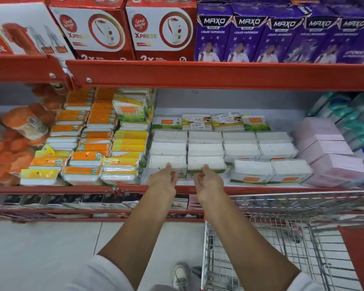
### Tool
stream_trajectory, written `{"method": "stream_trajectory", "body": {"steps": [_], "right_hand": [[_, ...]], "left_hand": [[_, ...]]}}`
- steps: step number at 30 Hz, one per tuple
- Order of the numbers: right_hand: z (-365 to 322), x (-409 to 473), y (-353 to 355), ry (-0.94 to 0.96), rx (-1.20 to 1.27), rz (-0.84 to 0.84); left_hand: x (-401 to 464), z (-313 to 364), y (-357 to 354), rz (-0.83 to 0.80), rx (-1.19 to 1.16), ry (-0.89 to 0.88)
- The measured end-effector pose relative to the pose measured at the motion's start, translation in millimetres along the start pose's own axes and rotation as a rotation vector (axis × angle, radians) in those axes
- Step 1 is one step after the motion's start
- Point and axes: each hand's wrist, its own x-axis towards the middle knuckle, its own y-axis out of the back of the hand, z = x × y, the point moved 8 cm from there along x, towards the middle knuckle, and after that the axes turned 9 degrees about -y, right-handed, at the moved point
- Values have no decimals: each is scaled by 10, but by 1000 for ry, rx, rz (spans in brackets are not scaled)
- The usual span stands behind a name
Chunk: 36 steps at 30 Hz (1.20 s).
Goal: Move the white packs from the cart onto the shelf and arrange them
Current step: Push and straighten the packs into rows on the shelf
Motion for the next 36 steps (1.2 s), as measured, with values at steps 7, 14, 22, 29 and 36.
{"method": "stream_trajectory", "body": {"steps": [7, 14, 22, 29, 36], "right_hand": [[-197, -58, 392, -4, -52, -7], [-1159, -154, 1305, 195, -33, 121], [-1814, 169, 1456, 231, -23, 95], [-1757, 284, 1389, 180, -25, 93], [-1752, 283, 1337, 157, -76, 110]], "left_hand": [[-237, -270, -94, 87, 44, 58], [-770, -1278, -1131, -203, 81, 262], [-698, -1396, -1590, -123, 28, 199], [-685, -1360, -1574, -80, 16, 177], [-660, -1298, -1561, -55, 34, 170]]}}
